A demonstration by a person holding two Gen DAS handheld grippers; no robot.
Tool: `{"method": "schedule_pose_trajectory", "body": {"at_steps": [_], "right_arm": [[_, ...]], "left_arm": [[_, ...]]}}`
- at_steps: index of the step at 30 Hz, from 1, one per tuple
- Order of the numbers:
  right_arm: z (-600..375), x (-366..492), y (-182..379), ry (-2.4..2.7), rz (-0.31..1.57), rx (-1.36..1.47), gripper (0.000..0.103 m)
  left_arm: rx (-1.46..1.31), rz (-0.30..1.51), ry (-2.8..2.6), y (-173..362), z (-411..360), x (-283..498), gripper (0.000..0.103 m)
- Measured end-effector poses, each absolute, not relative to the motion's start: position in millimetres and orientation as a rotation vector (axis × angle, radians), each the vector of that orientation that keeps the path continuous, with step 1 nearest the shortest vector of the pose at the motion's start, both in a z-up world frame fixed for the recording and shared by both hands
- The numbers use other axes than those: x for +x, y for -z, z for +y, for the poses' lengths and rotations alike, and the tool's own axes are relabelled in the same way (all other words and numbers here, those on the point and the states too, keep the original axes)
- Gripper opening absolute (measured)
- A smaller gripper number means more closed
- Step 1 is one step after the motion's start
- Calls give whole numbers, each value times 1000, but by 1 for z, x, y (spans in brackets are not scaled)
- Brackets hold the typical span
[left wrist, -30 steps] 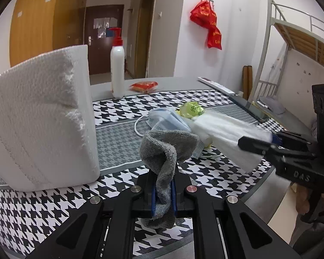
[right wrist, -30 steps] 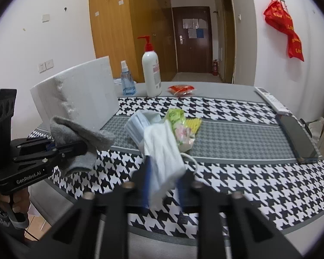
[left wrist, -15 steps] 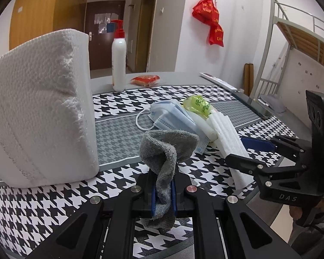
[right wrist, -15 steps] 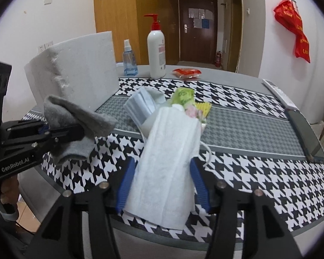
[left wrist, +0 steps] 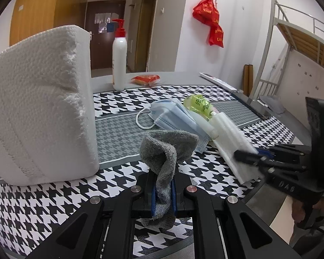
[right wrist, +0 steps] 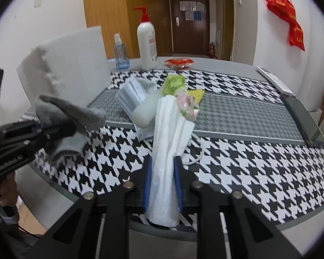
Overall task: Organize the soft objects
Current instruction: 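Lift the grey sock with the left tool while the right tool lifts the white mask, then carry the white mask over the foam box and release it with the right tool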
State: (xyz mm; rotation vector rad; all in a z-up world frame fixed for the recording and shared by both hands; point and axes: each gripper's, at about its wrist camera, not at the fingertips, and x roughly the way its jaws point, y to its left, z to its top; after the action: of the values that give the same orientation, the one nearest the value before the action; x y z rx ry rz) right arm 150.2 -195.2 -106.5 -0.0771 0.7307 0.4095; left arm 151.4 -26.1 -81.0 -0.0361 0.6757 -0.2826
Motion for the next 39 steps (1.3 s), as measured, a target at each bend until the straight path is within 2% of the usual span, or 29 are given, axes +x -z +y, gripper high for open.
{"method": "schedule_pose_trajectory", "body": {"at_steps": [21, 39], "right_arm": [[-196, 115, 40, -431, 508, -51, 12], [-187, 109, 4, -449, 419, -37, 12]], "left_arm": [[-17, 533, 257, 28, -16, 112, 11], [-11, 425, 212, -20, -5, 101, 11]]}}
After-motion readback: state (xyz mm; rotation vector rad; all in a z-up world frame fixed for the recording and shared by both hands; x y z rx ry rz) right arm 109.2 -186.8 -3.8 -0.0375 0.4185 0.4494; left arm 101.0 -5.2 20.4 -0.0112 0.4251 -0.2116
